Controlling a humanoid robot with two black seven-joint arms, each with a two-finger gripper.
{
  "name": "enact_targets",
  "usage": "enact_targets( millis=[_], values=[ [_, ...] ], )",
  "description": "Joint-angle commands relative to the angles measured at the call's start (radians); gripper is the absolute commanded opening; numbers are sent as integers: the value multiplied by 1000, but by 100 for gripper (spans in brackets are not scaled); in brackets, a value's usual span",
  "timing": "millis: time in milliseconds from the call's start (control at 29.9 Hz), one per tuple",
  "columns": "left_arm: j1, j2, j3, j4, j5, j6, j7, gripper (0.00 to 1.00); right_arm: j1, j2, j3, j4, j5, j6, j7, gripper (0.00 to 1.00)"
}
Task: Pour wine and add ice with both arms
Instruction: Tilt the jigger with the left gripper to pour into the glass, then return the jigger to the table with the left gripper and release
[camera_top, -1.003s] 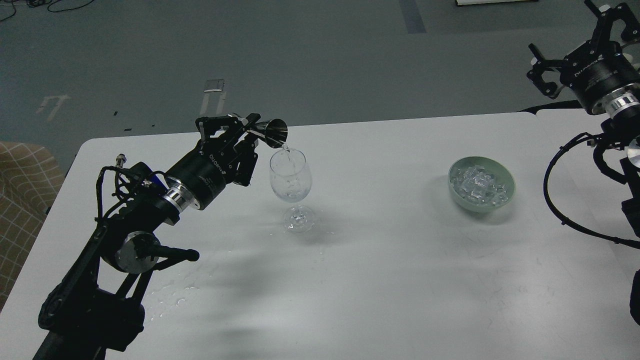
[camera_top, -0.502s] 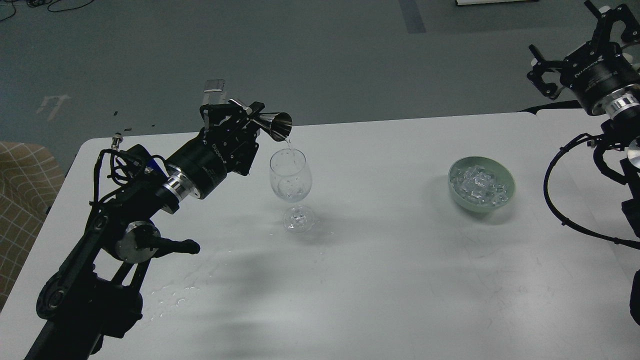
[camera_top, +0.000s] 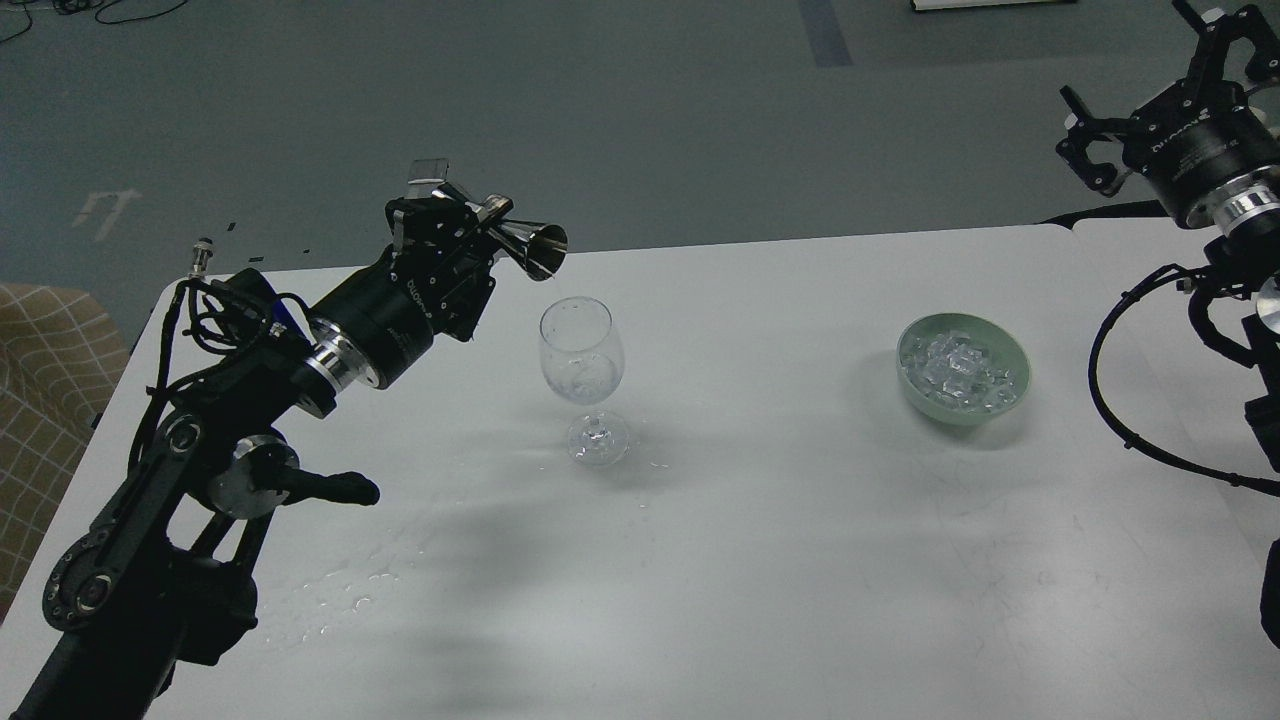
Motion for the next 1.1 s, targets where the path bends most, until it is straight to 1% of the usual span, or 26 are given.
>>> enact_targets(
  millis=[0,167,334,535,769,836,936,1003,1070],
  values=[
    [-1,12,0,-6,49,-6,-4,0,1,0,0,2,1,0,0,100],
    [-15,16,1,-14,55,-14,1,0,0,-3,0,2,2,0,0,100],
    [-26,44,1,-61,112,-14,5,0,0,-4,0,0,2,0,0,100],
    [-29,59,1,-61,179,-14,1,0,1,-9,0,0,0,3,0,100],
    [-9,45,-17,-61,163,-9,-2,0,-5,-9,-2,0,0,3,0,100],
    [0,30,-25,-66,112,8,13,0,-6,-8,-2,0,0,3,-1,100],
    [29,-5,-60,-81,-69,66,24,0,-6,-9,-2,-1,0,3,-1,100],
    [38,-11,-80,-86,-188,124,33,0,-6,-9,-2,-5,0,1,-1,100],
    [41,-13,-106,-84,-242,138,31,0,-8,-9,-2,-5,-2,3,-1,100]
  ],
)
